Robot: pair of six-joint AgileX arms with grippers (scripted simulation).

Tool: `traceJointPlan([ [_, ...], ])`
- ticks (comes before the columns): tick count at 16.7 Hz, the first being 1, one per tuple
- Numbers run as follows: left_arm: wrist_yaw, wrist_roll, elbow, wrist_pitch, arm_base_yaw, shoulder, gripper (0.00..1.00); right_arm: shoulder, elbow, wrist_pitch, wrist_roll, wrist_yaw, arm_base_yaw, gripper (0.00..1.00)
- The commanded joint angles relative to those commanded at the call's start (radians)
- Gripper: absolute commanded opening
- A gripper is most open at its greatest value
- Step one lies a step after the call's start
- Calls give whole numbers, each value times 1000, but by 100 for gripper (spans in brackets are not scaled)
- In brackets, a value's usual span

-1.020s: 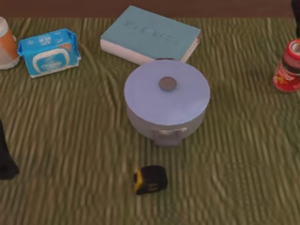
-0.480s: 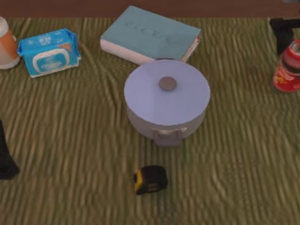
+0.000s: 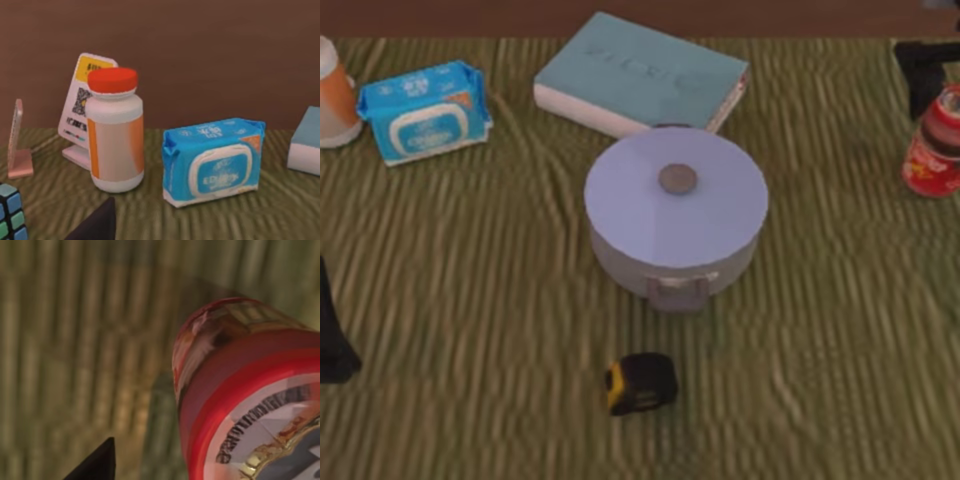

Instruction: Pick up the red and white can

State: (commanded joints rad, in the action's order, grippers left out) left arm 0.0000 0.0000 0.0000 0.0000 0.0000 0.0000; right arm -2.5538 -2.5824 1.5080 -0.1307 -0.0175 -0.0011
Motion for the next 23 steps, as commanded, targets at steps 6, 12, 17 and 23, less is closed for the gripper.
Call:
traceJointPlan([
  [6,0,0,0,0,0,0,100,24,201,-172,2,0,0,100],
  [12,0,0,0,0,0,0,100,29,251,-221,2,0,0,100],
  [17,0,0,0,0,0,0,100,29,251,-221,2,0,0,62],
  [23,0,0,0,0,0,0,100,29,251,-221,2,0,0,17],
])
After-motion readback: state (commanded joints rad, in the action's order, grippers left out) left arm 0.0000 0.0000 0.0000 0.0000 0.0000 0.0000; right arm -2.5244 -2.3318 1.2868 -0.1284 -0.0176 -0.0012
